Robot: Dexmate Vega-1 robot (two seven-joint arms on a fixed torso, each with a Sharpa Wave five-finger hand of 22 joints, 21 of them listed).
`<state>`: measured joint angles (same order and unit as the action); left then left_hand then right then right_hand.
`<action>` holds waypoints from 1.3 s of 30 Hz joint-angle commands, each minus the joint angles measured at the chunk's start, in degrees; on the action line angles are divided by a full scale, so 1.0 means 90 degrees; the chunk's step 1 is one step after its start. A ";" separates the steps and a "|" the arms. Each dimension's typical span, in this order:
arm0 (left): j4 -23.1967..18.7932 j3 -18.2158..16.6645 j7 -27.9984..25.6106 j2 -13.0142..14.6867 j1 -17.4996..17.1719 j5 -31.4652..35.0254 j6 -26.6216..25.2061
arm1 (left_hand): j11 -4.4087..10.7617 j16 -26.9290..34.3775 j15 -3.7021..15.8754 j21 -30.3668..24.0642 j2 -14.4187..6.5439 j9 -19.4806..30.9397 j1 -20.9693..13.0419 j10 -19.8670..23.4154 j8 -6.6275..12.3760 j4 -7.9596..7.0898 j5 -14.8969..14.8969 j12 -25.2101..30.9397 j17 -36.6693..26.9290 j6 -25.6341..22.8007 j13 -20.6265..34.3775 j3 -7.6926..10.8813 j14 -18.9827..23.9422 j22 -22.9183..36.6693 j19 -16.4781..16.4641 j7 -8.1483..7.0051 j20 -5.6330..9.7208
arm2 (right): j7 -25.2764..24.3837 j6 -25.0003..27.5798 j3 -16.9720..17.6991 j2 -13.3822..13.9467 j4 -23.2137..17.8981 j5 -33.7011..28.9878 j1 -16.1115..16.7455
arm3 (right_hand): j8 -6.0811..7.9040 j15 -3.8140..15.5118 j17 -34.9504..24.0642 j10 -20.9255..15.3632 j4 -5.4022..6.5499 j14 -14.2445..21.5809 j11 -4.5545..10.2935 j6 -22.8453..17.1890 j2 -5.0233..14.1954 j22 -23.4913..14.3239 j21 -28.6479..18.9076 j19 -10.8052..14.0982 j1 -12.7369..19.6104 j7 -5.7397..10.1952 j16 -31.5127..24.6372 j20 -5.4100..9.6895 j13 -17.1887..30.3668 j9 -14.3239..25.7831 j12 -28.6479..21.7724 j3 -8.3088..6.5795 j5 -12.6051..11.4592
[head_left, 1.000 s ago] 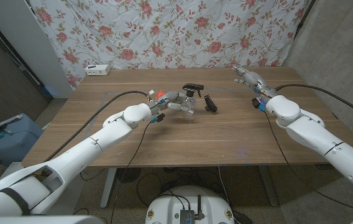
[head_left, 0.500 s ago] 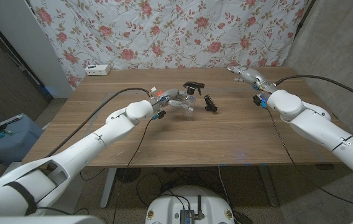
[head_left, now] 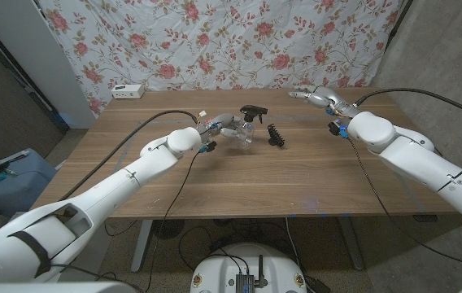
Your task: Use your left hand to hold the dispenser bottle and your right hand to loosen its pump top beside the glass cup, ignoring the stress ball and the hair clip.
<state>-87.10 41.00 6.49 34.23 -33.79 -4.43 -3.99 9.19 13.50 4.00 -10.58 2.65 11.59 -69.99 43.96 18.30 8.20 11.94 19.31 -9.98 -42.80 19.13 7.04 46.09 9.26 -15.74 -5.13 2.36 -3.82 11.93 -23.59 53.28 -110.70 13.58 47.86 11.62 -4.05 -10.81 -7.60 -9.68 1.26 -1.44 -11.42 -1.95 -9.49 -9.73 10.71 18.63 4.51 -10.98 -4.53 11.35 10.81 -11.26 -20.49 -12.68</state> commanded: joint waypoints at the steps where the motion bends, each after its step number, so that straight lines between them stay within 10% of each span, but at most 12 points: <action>1: 0.0043 0.0105 -0.0057 -0.0035 0.0173 0.0214 -0.0166 | 0.0041 -0.0010 0.0852 0.0013 -0.0542 0.0017 0.0038 0.0076 0.0035 -0.0117 -0.0027 0.0050 -0.0025 -0.0392 0.0030 0.0191 0.0231 0.0017 0.0007 0.0064 0.0856 | 0.0316 0.0817 -0.0318 0.0191 -0.0582 -0.0624 -0.0353 | -0.0047 -0.0032 -0.0026 -0.0139 -0.0027 -0.0099 0.0033 0.0062 -0.0018 -0.0014 0.0013 -0.0132 0.0133 -0.0063 0.0010 -0.0010 0.0021 0.0022 -0.0082 -0.0065 0.0053; 22: 0.0015 0.0153 -0.0049 -0.0004 0.0219 0.0377 -0.0153 | 0.0039 -0.0034 0.0856 0.0014 -0.0577 0.0018 0.0058 0.0111 0.0033 -0.0115 -0.0052 0.0029 -0.0036 -0.0413 0.0078 0.0221 0.0300 0.0017 0.0005 0.0066 0.0850 | 0.0931 0.1657 -0.0704 0.0282 -0.1310 -0.1053 -0.0802 | 0.0068 -0.0049 -0.0029 -0.0831 0.0009 0.0175 -0.0309 -0.0150 -0.0248 -0.0014 -0.0067 -0.0386 0.0469 -0.0460 -0.0142 -0.0162 0.0140 0.0040 -0.0334 -0.0121 0.0244; 39: 0.0248 0.0220 -0.0011 -0.0172 0.0362 0.0393 -0.0156 | 0.0026 -0.0067 0.0849 0.0019 -0.0626 0.0018 0.0069 0.0139 0.0030 -0.0114 -0.0064 0.0008 -0.0036 -0.0427 0.0117 0.0261 0.0340 0.0016 0.0014 0.0070 0.0850 | 0.1243 0.2173 -0.1257 0.0051 -0.1321 -0.1709 -0.1258 | 0.0180 0.0180 -0.0031 -0.1497 0.0001 0.0703 -0.0140 -0.0586 -0.0249 -0.0012 -0.0103 -0.0377 0.0817 -0.0382 -0.0253 -0.0158 0.0297 0.0064 -0.0656 -0.0262 0.0220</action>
<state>-85.95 42.64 6.29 33.48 -31.22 -1.09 -5.52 9.00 12.81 3.80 -10.58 2.65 11.59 -69.99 44.18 18.29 8.67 11.43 19.37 -9.98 -43.01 19.96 7.51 46.70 9.26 -15.74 -5.10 2.36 5.73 28.64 -32.21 54.84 -122.23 1.47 38.73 12.96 -2.51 -10.80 -20.18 -9.75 6.81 -2.76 -15.87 -4.27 -9.47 -10.21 7.16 25.29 1.13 -12.76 -6.07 13.73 11.08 -16.67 -22.17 -10.58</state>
